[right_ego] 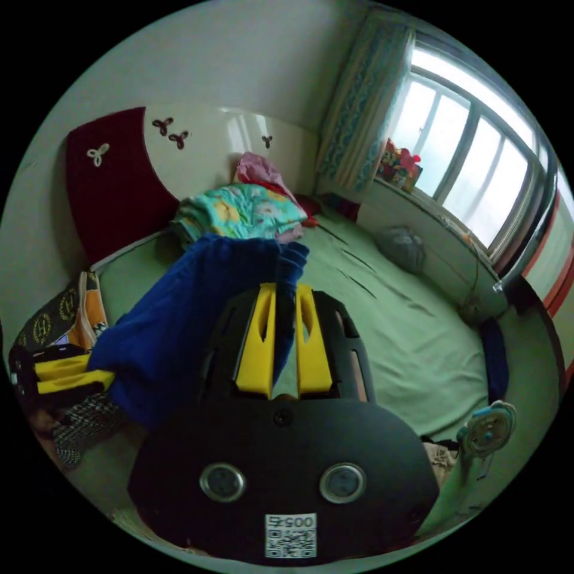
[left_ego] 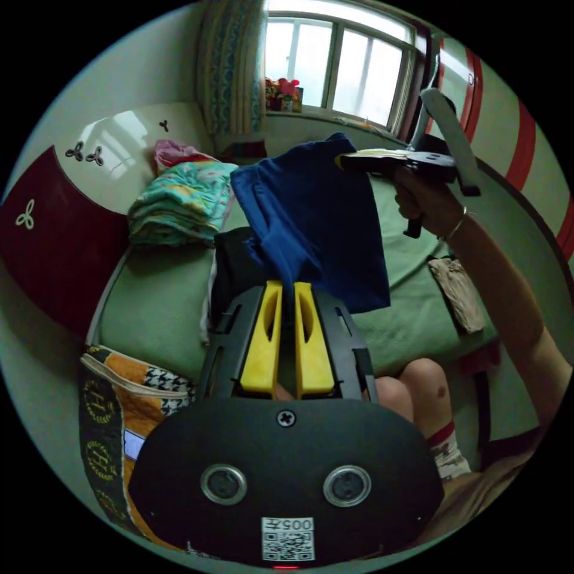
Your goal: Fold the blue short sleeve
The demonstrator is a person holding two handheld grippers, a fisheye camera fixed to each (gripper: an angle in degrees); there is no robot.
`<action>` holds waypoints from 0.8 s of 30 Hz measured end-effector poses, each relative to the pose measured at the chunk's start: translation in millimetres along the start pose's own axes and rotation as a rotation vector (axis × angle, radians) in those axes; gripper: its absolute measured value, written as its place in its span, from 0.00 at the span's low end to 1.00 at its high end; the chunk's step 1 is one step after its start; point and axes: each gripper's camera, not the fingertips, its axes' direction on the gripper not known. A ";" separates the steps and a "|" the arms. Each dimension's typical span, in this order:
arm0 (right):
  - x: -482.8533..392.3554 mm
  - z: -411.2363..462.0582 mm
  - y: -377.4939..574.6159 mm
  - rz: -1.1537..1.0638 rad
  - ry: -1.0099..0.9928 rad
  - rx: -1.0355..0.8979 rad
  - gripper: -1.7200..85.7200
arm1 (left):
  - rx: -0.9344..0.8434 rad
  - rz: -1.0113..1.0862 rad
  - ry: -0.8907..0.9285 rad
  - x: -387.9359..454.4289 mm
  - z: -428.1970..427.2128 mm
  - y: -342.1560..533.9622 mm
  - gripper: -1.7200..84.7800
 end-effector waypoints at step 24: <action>0.2 73.1 215.1 0.127 -0.308 -0.181 0.14 | -0.210 -0.085 -0.258 63.9 51.6 -1.6 0.03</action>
